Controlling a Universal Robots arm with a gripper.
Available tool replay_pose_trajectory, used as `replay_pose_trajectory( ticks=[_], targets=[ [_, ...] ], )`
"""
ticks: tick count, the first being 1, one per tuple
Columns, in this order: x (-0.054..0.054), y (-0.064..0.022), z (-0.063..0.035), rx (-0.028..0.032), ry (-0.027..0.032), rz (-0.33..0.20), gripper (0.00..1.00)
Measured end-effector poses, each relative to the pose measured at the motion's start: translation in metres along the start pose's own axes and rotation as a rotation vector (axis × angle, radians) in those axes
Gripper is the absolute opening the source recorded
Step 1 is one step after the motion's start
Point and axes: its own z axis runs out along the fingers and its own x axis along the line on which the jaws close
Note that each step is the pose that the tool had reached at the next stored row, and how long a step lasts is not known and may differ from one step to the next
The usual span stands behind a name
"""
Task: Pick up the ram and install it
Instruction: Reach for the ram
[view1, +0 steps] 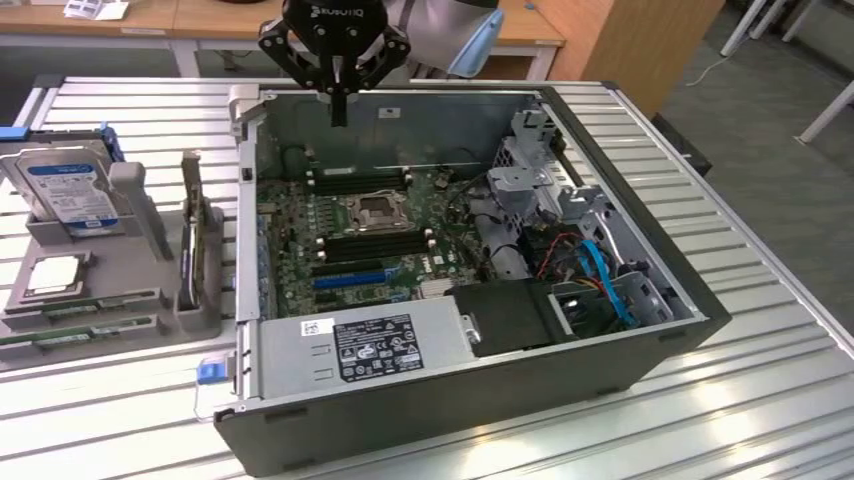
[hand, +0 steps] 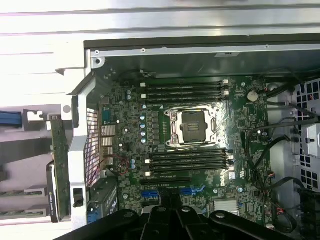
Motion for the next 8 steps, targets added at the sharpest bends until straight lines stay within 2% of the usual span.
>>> replay_pose_trajectory(
  ticks=[4, 8],
  targets=[
    [0.007, -0.0006, -0.0002, 0.0001, 0.0, 0.0, 0.11],
    [0.025, -0.0019, -0.0006, -0.0001, 0.0, 0.0, 0.11]
  ],
)
